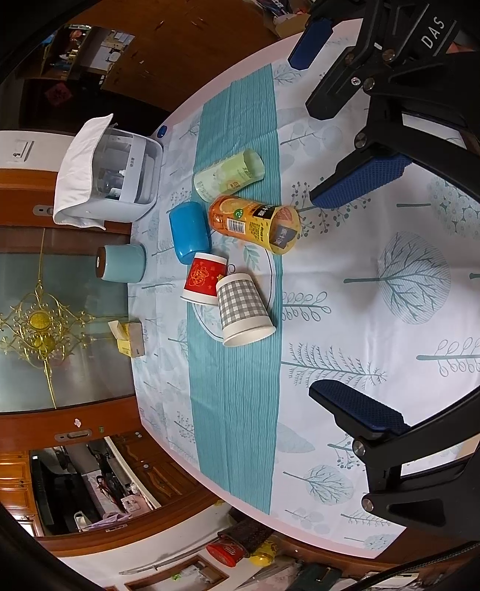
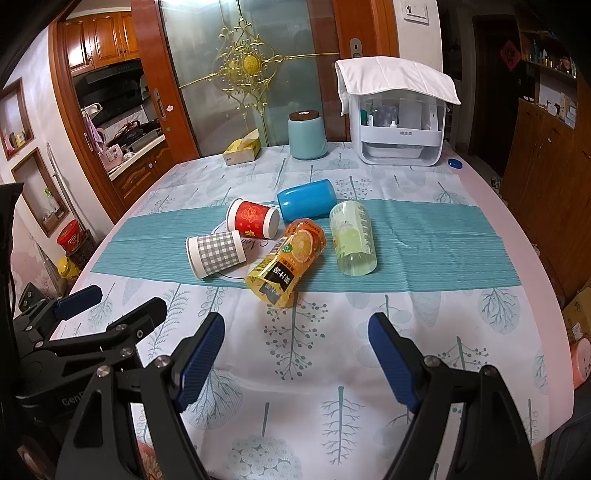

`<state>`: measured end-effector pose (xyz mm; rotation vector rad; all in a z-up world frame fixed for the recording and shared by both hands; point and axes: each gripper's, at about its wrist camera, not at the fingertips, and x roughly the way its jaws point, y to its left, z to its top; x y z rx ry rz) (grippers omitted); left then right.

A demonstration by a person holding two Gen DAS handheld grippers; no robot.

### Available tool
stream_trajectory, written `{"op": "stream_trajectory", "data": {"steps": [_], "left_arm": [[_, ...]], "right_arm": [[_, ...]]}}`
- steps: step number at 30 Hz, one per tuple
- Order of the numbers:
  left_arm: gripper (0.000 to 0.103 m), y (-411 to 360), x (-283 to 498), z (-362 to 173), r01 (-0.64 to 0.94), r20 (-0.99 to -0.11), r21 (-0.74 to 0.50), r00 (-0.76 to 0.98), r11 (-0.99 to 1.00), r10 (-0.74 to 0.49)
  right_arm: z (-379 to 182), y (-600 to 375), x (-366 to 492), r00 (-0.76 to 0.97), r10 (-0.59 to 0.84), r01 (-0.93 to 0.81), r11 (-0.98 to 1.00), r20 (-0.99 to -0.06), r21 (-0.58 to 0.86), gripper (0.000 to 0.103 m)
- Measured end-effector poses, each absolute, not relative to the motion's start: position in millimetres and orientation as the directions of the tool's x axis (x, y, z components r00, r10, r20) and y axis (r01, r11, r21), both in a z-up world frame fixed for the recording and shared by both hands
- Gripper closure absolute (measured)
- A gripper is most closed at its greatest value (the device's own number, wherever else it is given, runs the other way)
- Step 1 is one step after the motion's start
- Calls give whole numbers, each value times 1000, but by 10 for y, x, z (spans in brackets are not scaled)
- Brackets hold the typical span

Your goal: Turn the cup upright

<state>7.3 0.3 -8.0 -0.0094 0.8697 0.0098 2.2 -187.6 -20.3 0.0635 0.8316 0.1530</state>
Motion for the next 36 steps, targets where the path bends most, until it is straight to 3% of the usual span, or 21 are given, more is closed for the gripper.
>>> {"op": "stream_trajectory", "data": {"steps": [21,36], "left_arm": [[10,59,352,-285,-20,-810,-41,586,999,-21],[10,399,981,-598,-170,-846,-298,502,939,-178]], "right_arm": [[-372,-1788,246,635,153,-113,988,-757,105,22],[-547,-1766,605,614,145,-115,989,-776,94,22]]}}
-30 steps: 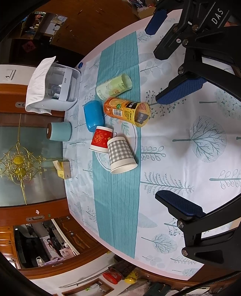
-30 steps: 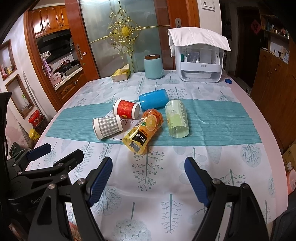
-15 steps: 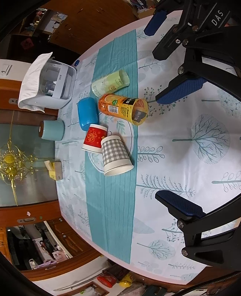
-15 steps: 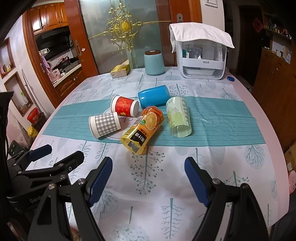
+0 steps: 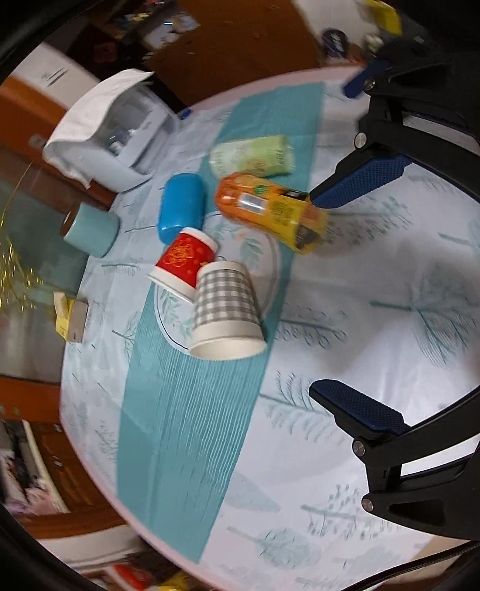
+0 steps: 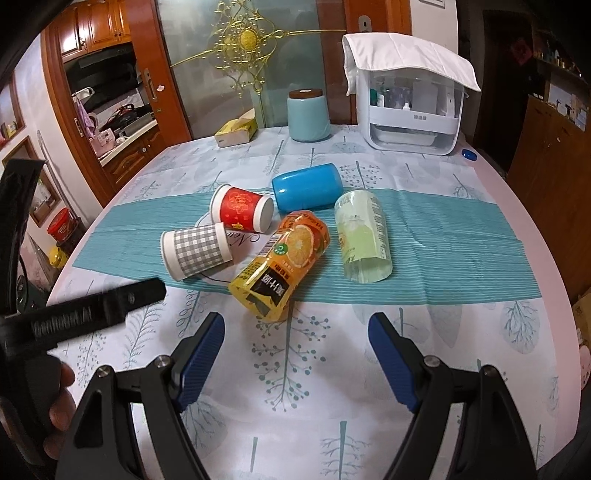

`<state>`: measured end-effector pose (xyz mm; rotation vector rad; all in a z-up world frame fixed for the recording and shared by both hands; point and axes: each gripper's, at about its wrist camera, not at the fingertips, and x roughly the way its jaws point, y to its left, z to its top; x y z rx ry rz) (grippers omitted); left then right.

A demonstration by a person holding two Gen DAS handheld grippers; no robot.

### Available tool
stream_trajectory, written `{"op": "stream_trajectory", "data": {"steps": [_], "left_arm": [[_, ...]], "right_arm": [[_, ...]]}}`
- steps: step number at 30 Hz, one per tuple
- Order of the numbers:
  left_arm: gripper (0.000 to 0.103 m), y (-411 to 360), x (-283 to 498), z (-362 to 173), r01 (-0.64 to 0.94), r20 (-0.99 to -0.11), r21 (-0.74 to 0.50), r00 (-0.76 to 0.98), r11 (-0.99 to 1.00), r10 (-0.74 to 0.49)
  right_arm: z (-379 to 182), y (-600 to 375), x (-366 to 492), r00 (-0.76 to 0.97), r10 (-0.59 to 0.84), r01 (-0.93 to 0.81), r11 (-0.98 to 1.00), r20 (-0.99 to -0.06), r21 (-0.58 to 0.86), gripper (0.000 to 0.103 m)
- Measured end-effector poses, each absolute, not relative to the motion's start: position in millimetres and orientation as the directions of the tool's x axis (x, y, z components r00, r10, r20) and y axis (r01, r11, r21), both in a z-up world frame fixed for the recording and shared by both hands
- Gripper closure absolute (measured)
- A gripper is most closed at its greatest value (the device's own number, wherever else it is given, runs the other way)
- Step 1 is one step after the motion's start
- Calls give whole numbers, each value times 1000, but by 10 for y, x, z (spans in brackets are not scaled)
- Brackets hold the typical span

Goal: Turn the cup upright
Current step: 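Move the left gripper to the checkered paper cup and close on it, then lift the checkered cup with the left gripper and rotate it upright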

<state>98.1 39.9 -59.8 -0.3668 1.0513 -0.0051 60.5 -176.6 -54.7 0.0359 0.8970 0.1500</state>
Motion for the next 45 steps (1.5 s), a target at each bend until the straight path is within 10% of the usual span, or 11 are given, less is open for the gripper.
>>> {"op": "stream_trajectory", "data": {"steps": [19,36,45], "left_arm": [[10,657,1898,-1333,-528,-773,-626,513,574,-372],[10,998,2189,-1283,-598,-830,-530,510,601,-225],[37,873,2372,-1352,-541,-871,-442,448,715,-199]], "right_arm": [[-677,-1868,996,617,136,-94,991,-775,99,22],[-820,-1874,1075,586,149,-102,989,-797,110,22],[-871,-1819,1120,572,157,-111,987,-805,114,22]]}}
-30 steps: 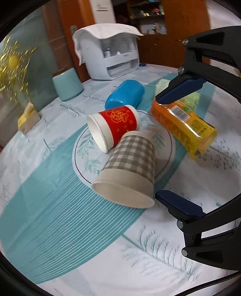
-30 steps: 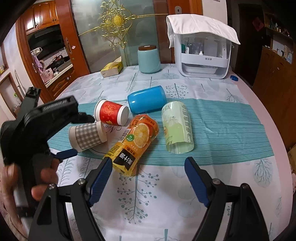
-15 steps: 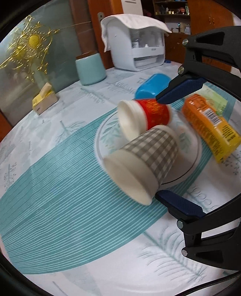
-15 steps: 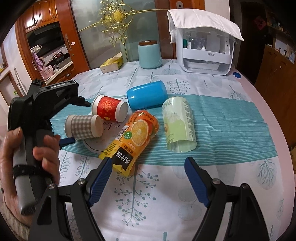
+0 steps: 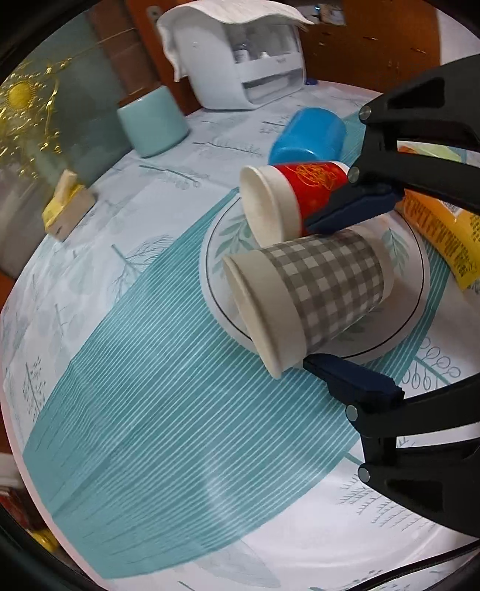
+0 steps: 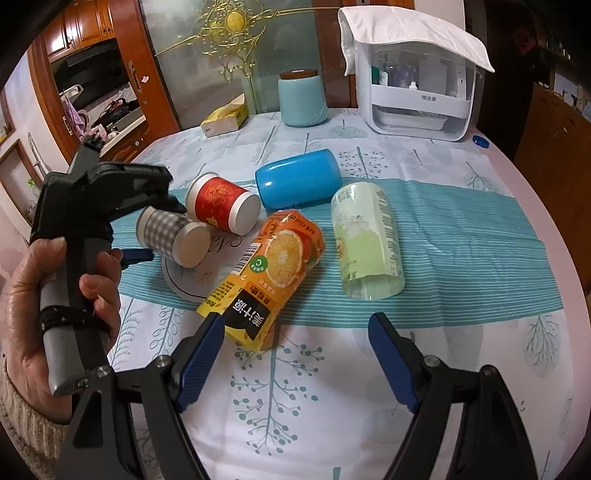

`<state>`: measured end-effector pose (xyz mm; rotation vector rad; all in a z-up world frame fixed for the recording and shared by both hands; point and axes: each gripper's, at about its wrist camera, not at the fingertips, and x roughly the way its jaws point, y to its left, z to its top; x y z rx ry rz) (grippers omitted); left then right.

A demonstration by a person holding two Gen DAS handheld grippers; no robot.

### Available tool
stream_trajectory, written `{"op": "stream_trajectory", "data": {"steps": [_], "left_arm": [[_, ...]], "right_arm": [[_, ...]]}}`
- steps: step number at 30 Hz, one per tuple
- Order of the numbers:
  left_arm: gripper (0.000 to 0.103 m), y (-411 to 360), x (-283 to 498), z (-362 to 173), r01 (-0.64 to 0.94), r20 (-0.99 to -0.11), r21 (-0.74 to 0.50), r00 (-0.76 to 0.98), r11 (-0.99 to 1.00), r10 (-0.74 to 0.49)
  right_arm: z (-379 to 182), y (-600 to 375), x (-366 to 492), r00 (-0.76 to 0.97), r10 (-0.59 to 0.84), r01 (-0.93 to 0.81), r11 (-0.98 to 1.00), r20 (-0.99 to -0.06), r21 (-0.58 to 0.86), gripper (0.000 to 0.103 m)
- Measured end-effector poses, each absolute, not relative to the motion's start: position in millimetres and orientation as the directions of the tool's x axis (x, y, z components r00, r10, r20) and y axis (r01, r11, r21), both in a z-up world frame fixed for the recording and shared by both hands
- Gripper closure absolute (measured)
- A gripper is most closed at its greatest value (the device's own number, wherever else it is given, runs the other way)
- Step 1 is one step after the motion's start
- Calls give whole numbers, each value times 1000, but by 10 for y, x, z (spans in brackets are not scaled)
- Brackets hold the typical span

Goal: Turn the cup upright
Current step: 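Lift the checkered cup with the left gripper and rotate it upright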

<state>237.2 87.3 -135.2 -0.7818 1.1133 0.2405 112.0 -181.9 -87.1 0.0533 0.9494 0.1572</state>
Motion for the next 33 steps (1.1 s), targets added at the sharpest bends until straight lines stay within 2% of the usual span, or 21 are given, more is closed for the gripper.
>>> {"op": "stream_trajectory", "data": {"steps": [12,25,33], "left_arm": [[39,800,2190,-1125,-392,-899,-326,409,860,-155],[39,443,1526,-1100,-79,-945,-263,220,962,-240],[38,132,1402,-1189,92,-961,-200,178,976,-213]], "right_arm": [[-894,-1812,1150,569,167,-109,986,-805,127,22],[-857,-1876,978,574,164,-80,986,-803,144,22],[-860,-1868,856,567,156,-76,988,-808,137,22]]}}
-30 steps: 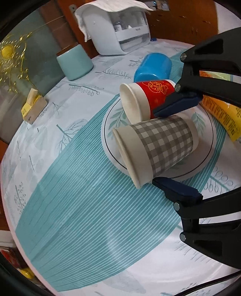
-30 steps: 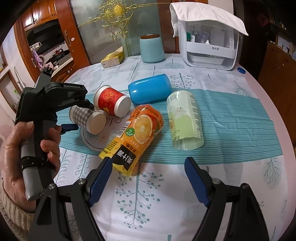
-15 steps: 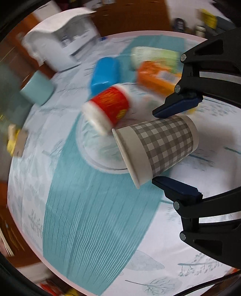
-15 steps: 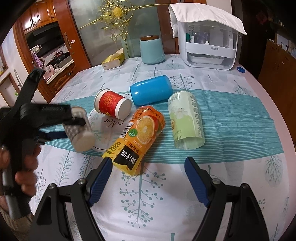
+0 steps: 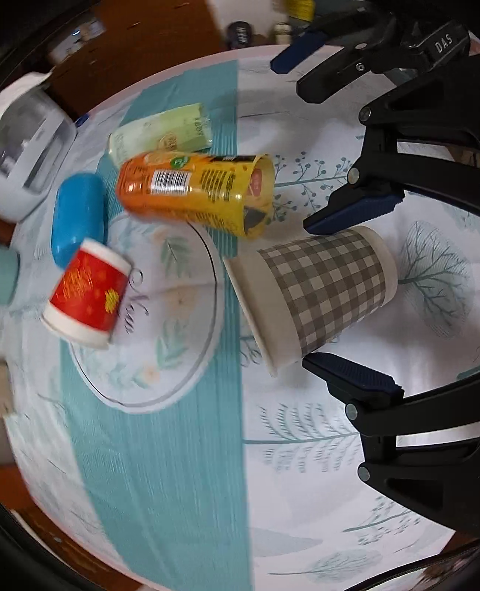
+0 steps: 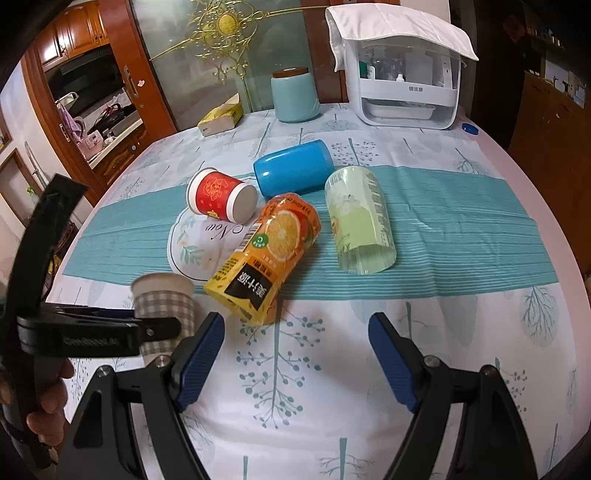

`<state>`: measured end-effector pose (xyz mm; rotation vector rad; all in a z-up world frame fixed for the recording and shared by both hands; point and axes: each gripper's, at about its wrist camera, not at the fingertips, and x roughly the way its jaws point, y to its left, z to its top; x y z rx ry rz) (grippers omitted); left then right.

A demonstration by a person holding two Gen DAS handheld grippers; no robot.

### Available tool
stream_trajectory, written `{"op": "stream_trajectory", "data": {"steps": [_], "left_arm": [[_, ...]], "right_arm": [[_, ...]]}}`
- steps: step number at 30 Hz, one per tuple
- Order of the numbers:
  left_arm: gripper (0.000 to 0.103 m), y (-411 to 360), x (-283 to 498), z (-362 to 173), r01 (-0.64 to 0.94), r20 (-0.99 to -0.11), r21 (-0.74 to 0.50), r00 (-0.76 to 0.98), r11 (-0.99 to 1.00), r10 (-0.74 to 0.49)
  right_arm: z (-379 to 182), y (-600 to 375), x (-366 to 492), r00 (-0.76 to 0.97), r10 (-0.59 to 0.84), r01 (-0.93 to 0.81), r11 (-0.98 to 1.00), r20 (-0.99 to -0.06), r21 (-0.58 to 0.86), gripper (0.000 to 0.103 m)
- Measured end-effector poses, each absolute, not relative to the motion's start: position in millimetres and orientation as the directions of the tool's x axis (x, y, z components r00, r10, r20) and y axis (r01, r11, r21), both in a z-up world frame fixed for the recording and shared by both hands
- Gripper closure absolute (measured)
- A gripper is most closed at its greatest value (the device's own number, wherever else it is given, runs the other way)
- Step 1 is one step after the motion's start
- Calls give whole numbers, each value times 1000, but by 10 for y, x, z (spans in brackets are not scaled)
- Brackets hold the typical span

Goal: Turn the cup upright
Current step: 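Lift the checkered cup with the left gripper and rotate it upright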

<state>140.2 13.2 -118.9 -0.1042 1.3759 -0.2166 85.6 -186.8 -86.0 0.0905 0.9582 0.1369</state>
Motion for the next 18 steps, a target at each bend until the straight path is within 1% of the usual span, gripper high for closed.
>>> {"op": "stream_trajectory", "data": {"steps": [8,13,18], "left_arm": [[38,-121,1446,-1185,201,-964,-156,183,967,-194],[39,-178,1473,-1209,209,-968,-181,132,961,-211],[40,-233,1307,-1230,228,-969,-197,101,954,-225]], "right_arm": [[-888,-1875,819,558,157,-68,987,-815,143,22],[-873,-1869,811,559,164,-72,986,-813,149,22],[-877,-1883,794,557,167,-69,986,-813,155,22]]}}
